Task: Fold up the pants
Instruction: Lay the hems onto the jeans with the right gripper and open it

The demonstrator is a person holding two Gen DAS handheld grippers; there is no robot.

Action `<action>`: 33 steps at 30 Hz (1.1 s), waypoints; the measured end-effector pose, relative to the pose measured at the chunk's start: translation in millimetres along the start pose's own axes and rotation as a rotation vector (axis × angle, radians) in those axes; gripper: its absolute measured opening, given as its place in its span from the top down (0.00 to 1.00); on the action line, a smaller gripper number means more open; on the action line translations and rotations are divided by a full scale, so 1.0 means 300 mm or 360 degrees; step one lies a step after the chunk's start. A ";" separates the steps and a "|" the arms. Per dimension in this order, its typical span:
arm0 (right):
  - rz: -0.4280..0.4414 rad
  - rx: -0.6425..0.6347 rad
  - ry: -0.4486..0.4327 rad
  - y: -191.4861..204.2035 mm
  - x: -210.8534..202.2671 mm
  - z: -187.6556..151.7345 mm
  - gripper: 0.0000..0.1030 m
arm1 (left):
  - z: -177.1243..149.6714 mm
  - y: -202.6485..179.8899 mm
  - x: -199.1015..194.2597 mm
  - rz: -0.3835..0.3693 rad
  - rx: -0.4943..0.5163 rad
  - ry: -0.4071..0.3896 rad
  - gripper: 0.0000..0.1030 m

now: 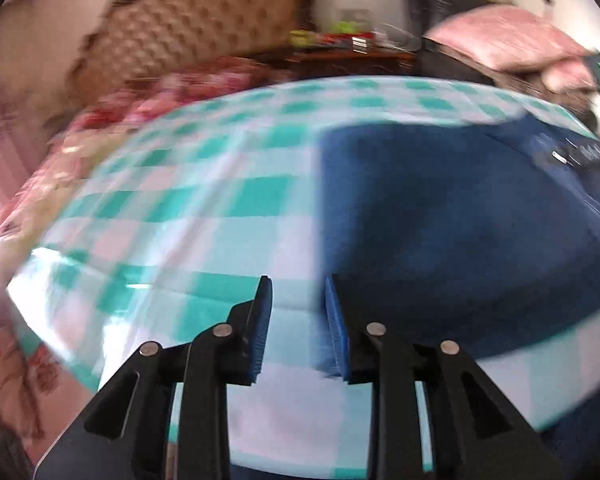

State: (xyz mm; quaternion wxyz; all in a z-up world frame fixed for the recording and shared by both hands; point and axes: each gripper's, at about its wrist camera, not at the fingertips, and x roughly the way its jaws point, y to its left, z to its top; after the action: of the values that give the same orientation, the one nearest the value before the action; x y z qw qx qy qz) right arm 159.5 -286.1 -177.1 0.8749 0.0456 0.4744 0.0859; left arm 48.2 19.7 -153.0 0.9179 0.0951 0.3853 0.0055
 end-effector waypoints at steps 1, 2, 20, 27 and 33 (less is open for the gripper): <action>-0.0021 -0.0005 -0.0013 0.005 0.001 -0.004 0.88 | 0.003 0.011 -0.016 0.0055 -0.0047 -0.0068 0.72; -0.0034 -0.0006 -0.0023 0.009 0.002 -0.009 0.88 | 0.008 0.014 -0.029 0.0047 -0.0067 -0.0127 0.70; -0.0046 0.0031 -0.0084 0.012 -0.005 -0.035 0.87 | 0.383 -0.219 0.176 -0.0349 0.0009 0.0045 0.69; -0.0030 0.0041 -0.0101 0.006 -0.006 -0.040 0.87 | 0.408 -0.258 0.349 -0.0354 -0.0067 0.0270 0.70; -0.0006 0.0055 -0.0110 -0.004 -0.008 -0.043 0.87 | 0.419 -0.263 0.371 -0.0349 -0.0073 0.0273 0.70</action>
State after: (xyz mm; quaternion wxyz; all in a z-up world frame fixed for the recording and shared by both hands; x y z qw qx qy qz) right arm 147.5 -287.7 -182.2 0.8901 0.0628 0.4452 0.0745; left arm 210.4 -69.8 -159.5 0.8786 0.0306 0.4703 -0.0779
